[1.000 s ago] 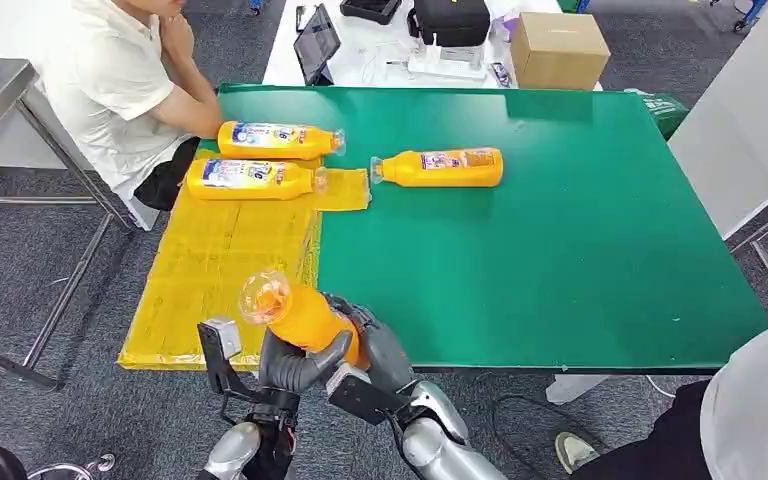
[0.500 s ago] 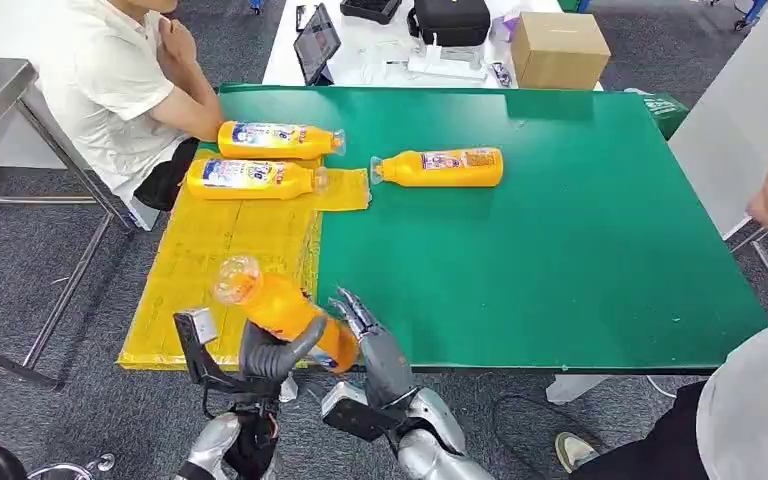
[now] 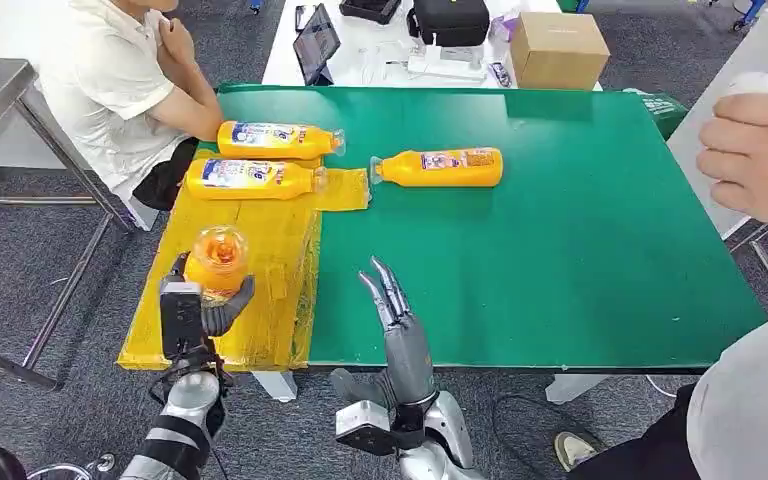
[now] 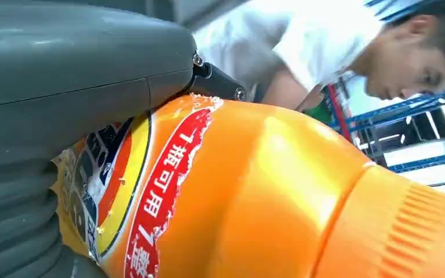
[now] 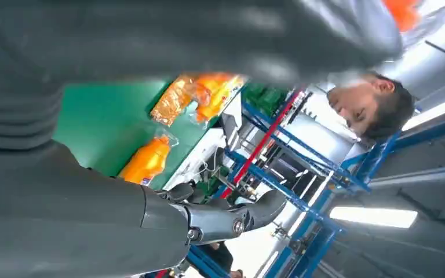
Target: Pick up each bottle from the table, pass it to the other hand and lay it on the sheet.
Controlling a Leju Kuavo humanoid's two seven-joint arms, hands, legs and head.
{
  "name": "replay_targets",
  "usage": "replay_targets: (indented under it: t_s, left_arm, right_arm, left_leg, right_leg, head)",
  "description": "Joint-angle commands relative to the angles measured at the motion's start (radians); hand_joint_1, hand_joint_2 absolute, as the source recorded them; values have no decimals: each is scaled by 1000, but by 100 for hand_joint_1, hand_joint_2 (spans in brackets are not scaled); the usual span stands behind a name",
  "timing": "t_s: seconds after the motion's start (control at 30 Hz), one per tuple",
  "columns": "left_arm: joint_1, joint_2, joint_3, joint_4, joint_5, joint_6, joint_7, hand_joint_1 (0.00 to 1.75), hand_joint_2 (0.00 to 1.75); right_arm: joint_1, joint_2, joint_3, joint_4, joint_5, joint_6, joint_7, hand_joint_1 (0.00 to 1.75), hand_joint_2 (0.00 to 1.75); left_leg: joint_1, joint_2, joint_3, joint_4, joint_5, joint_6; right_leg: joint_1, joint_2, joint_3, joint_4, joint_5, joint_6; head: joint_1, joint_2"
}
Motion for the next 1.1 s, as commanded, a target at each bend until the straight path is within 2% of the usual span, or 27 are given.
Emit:
replay_targets:
  t_s: [0.03, 0.07, 0.1, 0.17, 0.2, 0.27, 0.33, 0.67, 0.77, 0.8, 0.83, 0.9, 1.03, 1.1]
  left_arm:
    - [-208, 42, -27, 368, -633, -32, 314, 175, 175]
    - [-221, 42, -41, 389, -656, -44, 333, 175, 175]
    - [-256, 55, -94, 453, -739, -131, 417, 175, 175]
    - [-283, 52, -116, 505, -769, -201, 458, 175, 175]
    - [-313, 51, -135, 560, -788, -304, 492, 175, 175]
    - [-313, 51, -135, 560, -788, -304, 492, 175, 175]
    - [-340, 51, -135, 610, -787, -366, 512, 175, 175]
    - [-350, 57, -129, 624, -783, -382, 517, 175, 175]
    - [-365, 58, -121, 650, -773, -428, 527, 175, 175]
    - [-373, 60, -120, 660, -774, -440, 537, 89, 175]
    - [-380, 61, -122, 671, -776, -455, 538, 24, 175]
    - [-388, 59, -122, 684, -773, -482, 537, 0, 175]
    - [-394, 57, -143, 694, -782, -552, 519, 0, 175]
    - [-398, 53, -153, 691, -787, -577, 515, 0, 175]
  right_arm:
    - [-53, -42, 44, 18, -90, 1, -2, 0, 0]
    - [-57, -43, 45, 21, -94, 1, -2, 0, 0]
    - [-60, -45, 51, 22, -104, 8, -2, 0, 0]
    - [-62, -45, 51, 21, -111, 17, -2, 0, 0]
    - [-62, -43, 46, 19, -123, 32, -2, 0, 0]
    - [-62, -43, 46, 19, -123, 32, -2, 0, 0]
    - [-63, -43, 37, 22, -130, 45, -2, 0, 0]
    - [-63, -43, 36, 25, -135, 46, -2, 0, 0]
    - [-64, -41, 35, 42, -140, 54, -2, 0, 0]
    - [-67, -40, 36, 50, -140, 58, -2, 0, 0]
    - [-69, -40, 39, 55, -142, 57, -2, 0, 0]
    - [-70, -39, 40, 64, -146, 57, -2, 0, 0]
    - [-71, -44, 45, 81, -158, 58, -2, 0, 0]
    - [-74, -46, 48, 87, -163, 60, -2, 0, 0]
  left_leg:
    - [0, -3, 1, -1, 1, 1]
    - [0, -4, 1, -1, 2, 2]
    - [0, -4, 1, -1, 2, 2]
    - [0, -3, 1, -1, 2, 2]
    - [0, -3, 1, -1, 2, 2]
    - [0, -4, 0, -1, 2, 1]
    - [0, -2, 2, -1, 1, 2]
    - [0, -2, 6, -1, 2, 0]
    - [0, -1, 7, -2, 4, 0]
    - [0, -1, 7, -3, 5, 1]
    - [0, 0, 7, -3, 5, 1]
    - [0, -1, 8, -2, 4, 0]
    - [0, 1, 9, -3, 4, 1]
    - [0, -2, 10, -3, 4, 1]
  right_leg:
    - [1, -5, 2, -1, 0, -2]
    - [1, -6, 3, -1, 0, -3]
    - [1, -5, 3, -1, 0, -2]
    - [1, -4, 3, -1, 1, -2]
    - [1, -5, 3, -1, 1, -3]
    - [0, -5, 2, -1, 0, -2]
    - [0, -3, 3, -1, 0, -2]
    - [0, -1, 7, 0, 1, -1]
    - [0, -1, 7, -1, 3, -3]
    - [1, -1, 7, -2, 3, -3]
    - [1, -1, 8, -2, 3, -4]
    - [1, -1, 9, -1, 3, -3]
    - [1, 0, 9, -2, 3, -3]
    - [1, -2, 11, -1, 1, -2]
  head:
    - [0, 0]
    - [0, 0]
    - [0, 0]
    - [0, 0]
    - [0, 0]
    - [0, 0]
    - [0, 0]
    - [0, 0]
    - [0, 0]
    - [0, 0]
    - [0, 0]
    - [0, 0]
    - [0, 0]
    - [0, 0]
